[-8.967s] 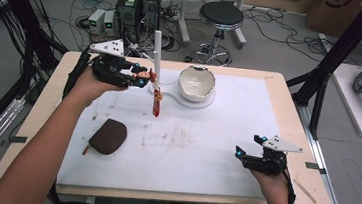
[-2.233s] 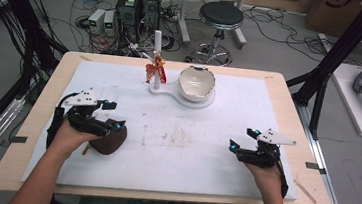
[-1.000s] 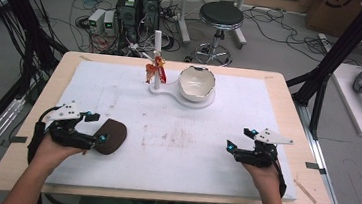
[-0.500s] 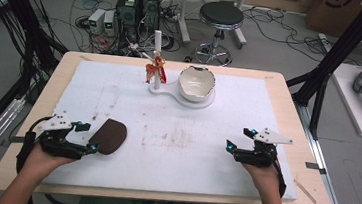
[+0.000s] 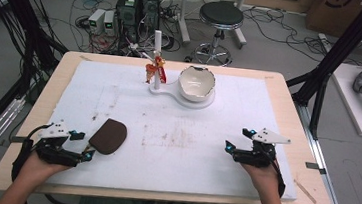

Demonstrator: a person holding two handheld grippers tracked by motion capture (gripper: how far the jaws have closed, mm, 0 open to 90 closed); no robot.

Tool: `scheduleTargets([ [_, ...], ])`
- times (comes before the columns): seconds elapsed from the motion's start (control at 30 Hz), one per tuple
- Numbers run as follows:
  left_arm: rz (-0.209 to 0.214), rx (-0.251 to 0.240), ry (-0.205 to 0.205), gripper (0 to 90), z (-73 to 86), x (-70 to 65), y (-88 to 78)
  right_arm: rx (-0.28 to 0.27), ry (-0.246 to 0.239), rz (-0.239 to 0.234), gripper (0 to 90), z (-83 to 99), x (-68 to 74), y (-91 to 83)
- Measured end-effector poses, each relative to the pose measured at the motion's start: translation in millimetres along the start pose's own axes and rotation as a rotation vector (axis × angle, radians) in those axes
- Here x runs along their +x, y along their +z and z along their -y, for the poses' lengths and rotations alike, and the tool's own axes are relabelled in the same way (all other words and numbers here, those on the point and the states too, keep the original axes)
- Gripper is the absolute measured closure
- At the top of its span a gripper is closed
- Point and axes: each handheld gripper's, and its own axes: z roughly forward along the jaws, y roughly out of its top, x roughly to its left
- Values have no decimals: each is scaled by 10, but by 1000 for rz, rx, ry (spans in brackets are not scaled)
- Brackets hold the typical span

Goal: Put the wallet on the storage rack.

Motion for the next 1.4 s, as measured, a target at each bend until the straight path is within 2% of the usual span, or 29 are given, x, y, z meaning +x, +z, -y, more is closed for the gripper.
scheduleTargets([
  [0.17,-11,51,8,272,56,11,30,2,1,0,186,1,-1,1],
  [0.27,-22,59,3,332,85,17,32,2,1,-2,186,4,-8,4],
  [0.3,-27,69,2,392,94,26,35,2,2,1,186,5,-10,5],
  [0.33,-26,75,-5,392,99,31,39,2,2,1,186,5,-10,5],
  [0.67,-69,90,43,645,119,-32,16,3,0,2,186,8,-14,7],
  [0.87,-58,100,67,817,110,-60,16,7,1,1,186,7,-7,10],
  [0.93,-52,100,64,877,109,-51,15,6,-1,1,186,7,-5,8],
  [1.07,-26,99,32,881,109,-6,8,7,1,2,186,9,-8,7],
  [1.17,-15,98,31,883,95,2,5,8,4,2,186,11,-9,8],
  [1.3,-6,78,30,884,74,14,-32,7,1,2,186,12,-16,13],
  [1.4,2,45,21,883,49,15,-69,7,1,2,186,12,-16,12],
])
